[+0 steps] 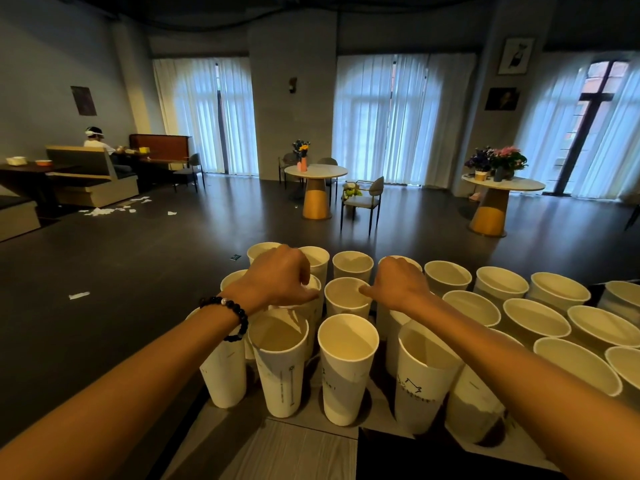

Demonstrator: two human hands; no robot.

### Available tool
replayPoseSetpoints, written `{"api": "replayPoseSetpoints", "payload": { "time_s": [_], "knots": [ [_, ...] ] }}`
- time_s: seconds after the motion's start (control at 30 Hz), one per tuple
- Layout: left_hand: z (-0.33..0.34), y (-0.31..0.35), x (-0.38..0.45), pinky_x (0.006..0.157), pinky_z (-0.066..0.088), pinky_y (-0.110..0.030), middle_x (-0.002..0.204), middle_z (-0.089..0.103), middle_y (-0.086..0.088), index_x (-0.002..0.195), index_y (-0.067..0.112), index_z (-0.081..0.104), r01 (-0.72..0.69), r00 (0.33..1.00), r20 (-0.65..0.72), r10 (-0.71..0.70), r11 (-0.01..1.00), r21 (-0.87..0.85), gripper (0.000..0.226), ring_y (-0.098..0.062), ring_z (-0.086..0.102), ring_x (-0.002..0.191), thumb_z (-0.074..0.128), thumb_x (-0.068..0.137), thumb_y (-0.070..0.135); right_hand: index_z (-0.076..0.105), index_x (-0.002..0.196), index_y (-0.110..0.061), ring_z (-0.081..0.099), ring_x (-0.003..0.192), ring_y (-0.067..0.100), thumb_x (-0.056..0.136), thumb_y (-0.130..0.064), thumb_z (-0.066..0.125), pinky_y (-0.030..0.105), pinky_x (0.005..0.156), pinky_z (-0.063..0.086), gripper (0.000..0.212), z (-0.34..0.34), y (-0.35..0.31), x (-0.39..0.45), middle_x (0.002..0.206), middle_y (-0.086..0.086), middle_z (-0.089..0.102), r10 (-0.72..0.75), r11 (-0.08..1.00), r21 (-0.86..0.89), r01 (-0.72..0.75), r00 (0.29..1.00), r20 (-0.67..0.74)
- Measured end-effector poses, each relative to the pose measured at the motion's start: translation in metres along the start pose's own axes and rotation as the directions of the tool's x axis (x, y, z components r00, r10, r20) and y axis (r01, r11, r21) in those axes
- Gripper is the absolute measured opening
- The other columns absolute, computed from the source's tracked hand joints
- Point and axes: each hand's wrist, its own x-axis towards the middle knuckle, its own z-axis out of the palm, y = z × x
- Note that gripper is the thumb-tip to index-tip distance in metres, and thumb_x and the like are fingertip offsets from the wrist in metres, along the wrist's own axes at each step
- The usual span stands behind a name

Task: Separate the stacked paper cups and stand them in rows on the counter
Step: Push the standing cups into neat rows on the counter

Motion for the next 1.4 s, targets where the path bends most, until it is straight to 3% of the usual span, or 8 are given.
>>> {"api": "replayPoseSetpoints", "payload": {
  "time_s": [0.17, 0.3, 0.4, 0.57, 0.7, 0.9, 1.1, 1.4],
  "knots": [
    [-0.024, 0.029, -0.016, 0.057, 0.041, -0.013, 0.08, 0.067, 0.013, 0.088, 0.022, 0.076, -0.171, 0.981, -0.127, 0.148, 0.966, -0.194, 0.022, -0.002, 0.057, 0.068, 0.075, 0.084, 0.044, 0.057, 0.063, -0.017, 0.059, 0.06, 0.015, 0.085, -0.051, 0.067, 0.028, 0.058, 0.05, 0.042, -0.017, 0.008, -0.002, 0.061, 0.0, 0.057, 0.025, 0.997, 0.073, -0.024, 1.0, -0.012],
    [-0.033, 0.062, -0.043, 0.057, 0.042, -0.011, 0.082, 0.065, 0.017, 0.089, 0.026, 0.075, -0.356, 0.93, 0.005, 0.367, 0.906, -0.228, 0.027, -0.001, 0.057, 0.071, 0.07, 0.085, 0.053, 0.056, 0.065, -0.019, 0.056, 0.06, 0.015, 0.086, -0.05, 0.067, 0.026, 0.054, 0.042, 0.039, -0.031, 0.024, -0.003, 0.062, 0.0, 0.054, 0.074, 0.994, 0.089, -0.069, 0.996, -0.051],
    [-0.03, 0.082, -0.051, 0.059, 0.04, -0.008, 0.086, 0.065, 0.016, 0.093, 0.027, 0.074, -0.443, 0.89, 0.038, 0.454, 0.883, -0.157, 0.027, -0.001, 0.058, 0.074, 0.066, 0.088, 0.052, 0.071, 0.077, -0.013, 0.063, 0.066, 0.016, 0.085, -0.043, 0.071, 0.029, 0.061, 0.053, 0.031, -0.05, 0.044, -0.007, 0.071, 0.004, 0.066, 0.087, 0.992, 0.093, -0.087, 0.996, 0.0],
    [-0.015, 0.099, -0.024, 0.058, 0.038, -0.013, 0.087, 0.07, 0.01, 0.092, 0.022, 0.075, -0.379, 0.917, 0.054, 0.396, 0.903, -0.202, 0.017, -0.001, 0.057, 0.069, 0.071, 0.089, 0.039, 0.077, 0.083, -0.012, 0.065, 0.073, 0.019, 0.082, -0.031, 0.075, 0.037, 0.073, 0.06, 0.019, -0.069, 0.081, -0.024, 0.081, 0.007, 0.072, 0.095, 0.99, 0.099, -0.098, 0.995, 0.033],
    [0.0, 0.122, -0.013, 0.058, 0.042, -0.016, 0.088, 0.071, 0.006, 0.096, 0.021, 0.076, -0.334, 0.933, 0.063, 0.355, 0.917, -0.219, 0.024, -0.007, 0.061, 0.073, 0.072, 0.088, 0.043, 0.078, 0.092, -0.015, 0.064, 0.078, 0.016, 0.083, -0.03, 0.075, 0.032, 0.075, 0.058, 0.017, -0.075, 0.097, -0.039, 0.092, 0.003, 0.072, 0.021, 0.997, 0.07, -0.026, 0.997, 0.076],
    [0.013, 0.15, -0.035, 0.078, 0.049, -0.023, 0.115, 0.062, 0.009, 0.114, 0.027, 0.07, -0.497, 0.829, 0.189, 0.526, 0.849, -0.182, 0.045, -0.006, 0.053, 0.102, 0.072, 0.081, 0.057, 0.077, 0.097, -0.02, 0.065, 0.082, 0.013, 0.085, -0.029, 0.073, 0.032, 0.079, 0.058, 0.016, -0.074, 0.102, -0.051, 0.1, 0.0, 0.073, -0.075, 0.995, 0.074, 0.068, 0.993, 0.095],
    [0.015, 0.154, -0.039, 0.059, 0.034, -0.014, 0.096, 0.06, 0.007, 0.113, 0.019, 0.074, -0.501, 0.806, 0.267, 0.529, 0.849, -0.169, 0.027, -0.008, 0.052, 0.08, 0.069, 0.092, 0.034, 0.078, 0.095, -0.019, 0.065, 0.083, 0.014, 0.084, -0.028, 0.074, 0.035, 0.08, 0.058, 0.015, -0.069, 0.094, -0.052, 0.098, 0.0, 0.073, -0.1, 0.989, 0.116, 0.088, 0.99, 0.097],
    [0.011, 0.154, -0.045, 0.069, 0.053, -0.028, 0.104, 0.071, 0.0, 0.112, 0.017, 0.076, -0.518, 0.786, 0.321, 0.528, 0.847, -0.124, 0.026, -0.016, 0.063, 0.088, 0.068, 0.092, 0.032, 0.077, 0.097, -0.014, 0.064, 0.083, 0.014, 0.085, -0.024, 0.074, 0.033, 0.078, 0.058, 0.016, -0.069, 0.085, -0.057, 0.097, 0.0, 0.071, -0.142, 0.975, 0.179, 0.129, 0.988, 0.061]
  ]
}}
